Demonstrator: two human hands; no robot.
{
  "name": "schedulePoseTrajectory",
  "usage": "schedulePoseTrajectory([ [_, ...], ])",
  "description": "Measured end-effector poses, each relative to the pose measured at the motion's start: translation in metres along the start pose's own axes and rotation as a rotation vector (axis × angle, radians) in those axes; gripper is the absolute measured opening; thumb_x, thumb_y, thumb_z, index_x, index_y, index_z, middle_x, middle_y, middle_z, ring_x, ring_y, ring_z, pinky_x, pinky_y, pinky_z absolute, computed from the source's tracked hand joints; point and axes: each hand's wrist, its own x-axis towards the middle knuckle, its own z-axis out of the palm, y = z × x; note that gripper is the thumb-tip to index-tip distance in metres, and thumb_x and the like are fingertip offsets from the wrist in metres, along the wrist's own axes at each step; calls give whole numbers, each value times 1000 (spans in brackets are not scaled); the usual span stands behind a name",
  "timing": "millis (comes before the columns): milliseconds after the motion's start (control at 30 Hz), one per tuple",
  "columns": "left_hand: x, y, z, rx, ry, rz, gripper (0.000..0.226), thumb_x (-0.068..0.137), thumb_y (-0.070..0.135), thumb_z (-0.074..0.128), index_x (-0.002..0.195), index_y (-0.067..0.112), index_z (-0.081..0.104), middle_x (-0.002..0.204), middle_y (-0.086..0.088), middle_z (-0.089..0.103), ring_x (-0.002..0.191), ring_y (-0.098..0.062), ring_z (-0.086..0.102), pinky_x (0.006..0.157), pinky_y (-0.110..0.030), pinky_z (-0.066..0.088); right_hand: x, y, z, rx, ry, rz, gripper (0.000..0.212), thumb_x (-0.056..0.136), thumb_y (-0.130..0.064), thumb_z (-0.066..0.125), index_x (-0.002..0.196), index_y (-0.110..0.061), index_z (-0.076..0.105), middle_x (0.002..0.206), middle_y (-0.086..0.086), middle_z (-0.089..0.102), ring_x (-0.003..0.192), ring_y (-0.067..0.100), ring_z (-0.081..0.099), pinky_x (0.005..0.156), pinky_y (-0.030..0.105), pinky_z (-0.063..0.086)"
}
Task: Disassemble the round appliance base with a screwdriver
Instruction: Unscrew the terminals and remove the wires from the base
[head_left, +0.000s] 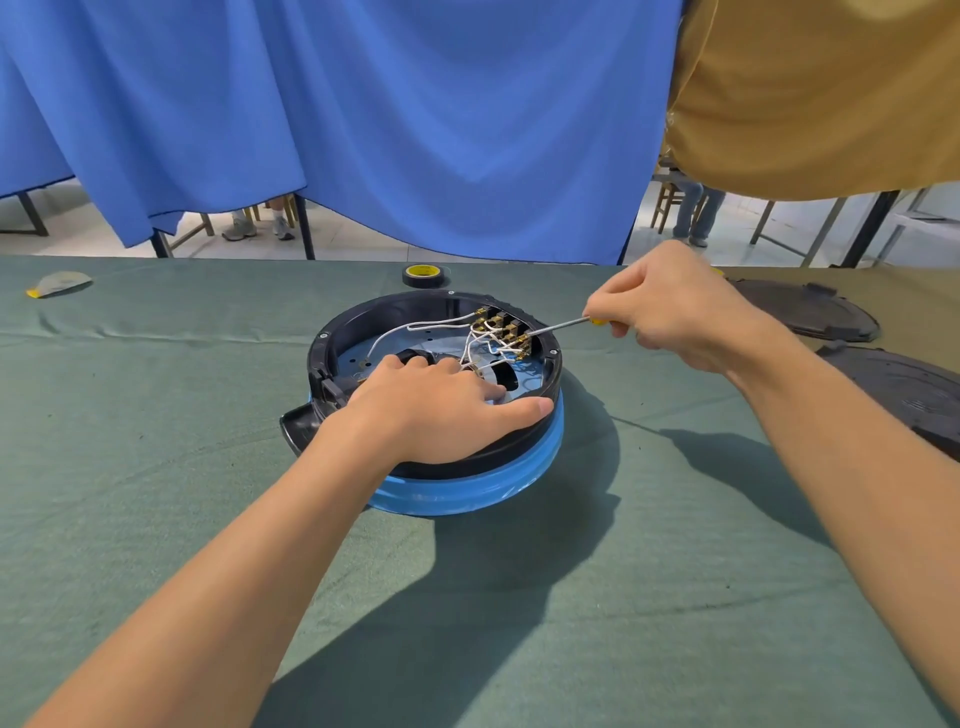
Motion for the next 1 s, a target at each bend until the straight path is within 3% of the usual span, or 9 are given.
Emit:
schedulePoseTrajectory([
  [100, 0, 0, 0, 6, 0, -3, 92, 68, 90, -5, 142, 54, 36, 154, -3, 36, 139, -30, 33, 106, -51, 22, -10, -9, 4, -171, 38, -113, 20, 76, -20, 68, 57, -25, 71, 42, -19, 57, 62, 5, 53, 50, 17, 40],
  [200, -1, 1, 0, 9, 0, -8, 91, 68, 90, -5, 141, 54, 36, 154, -3, 36, 139, -30, 33, 106, -51, 23, -7, -16, 5, -217, 12, -140, 21, 76, -18, 67, 57, -26, 70, 41, -26, 54, 79, 15, 48, 59, 23, 41],
  [300, -1, 1, 0, 14, 1, -5, 88, 71, 89, -4, 141, 53, 37, 154, -3, 36, 139, -30, 33, 105, -50, 23, 5, -14, 0, -160, -26, -97, 16, 72, -17, 68, 57, -17, 73, 45, -8, 60, 57, 5, 48, 45, 18, 39],
  [400, -1, 1, 0, 12, 1, -1, 86, 72, 88, -3, 140, 54, 38, 153, -3, 37, 139, -29, 33, 105, -50, 23, 21, -10, -8, -26, -136, 70, 22, 69, -21, 69, 69, 1, 71, 57, 10, 54, 54, 21, 35, 52, 32, 24],
  [600, -2, 0, 0, 9, 5, 13, 82, 73, 88, -3, 137, 58, 39, 152, -2, 39, 138, -29, 33, 105, -50, 24, 38, 3, -8, 120, -307, 360, 16, 77, -21, 66, 79, -6, 71, 61, 4, 52, 43, 12, 26, 39, 19, 17],
  [733, -2, 0, 1, 12, 18, 16, 85, 71, 89, -5, 133, 57, 44, 147, -3, 44, 134, -29, 38, 101, -49, 26, 28, 2, -2, 96, -136, 187, 19, 75, -18, 69, 74, 0, 73, 55, 5, 55, 44, 15, 28, 41, 22, 21],
  [867, -1, 0, 1, 10, 10, 10, 84, 72, 89, -3, 134, 57, 43, 148, -4, 42, 135, -30, 38, 103, -49, 25, 1, 17, 9, 83, 95, -84, 14, 80, -25, 68, 69, -19, 75, 55, -7, 62, 41, 3, 40, 44, 16, 31],
  [933, -1, 0, 1, 8, 12, 8, 85, 72, 90, -2, 134, 55, 44, 149, -3, 42, 135, -29, 37, 104, -49, 25, -16, 34, 26, 68, 282, -103, 13, 85, -28, 65, 78, -24, 75, 62, -14, 64, 52, -4, 51, 56, 18, 41],
  [1000, -1, 0, 1, 6, 14, 9, 86, 72, 89, -2, 135, 53, 44, 150, -2, 41, 136, -28, 36, 105, -49, 24, -31, 52, 46, 91, 390, -21, 14, 89, -27, 62, 86, -22, 75, 68, -13, 65, 68, 5, 59, 69, 25, 45],
])
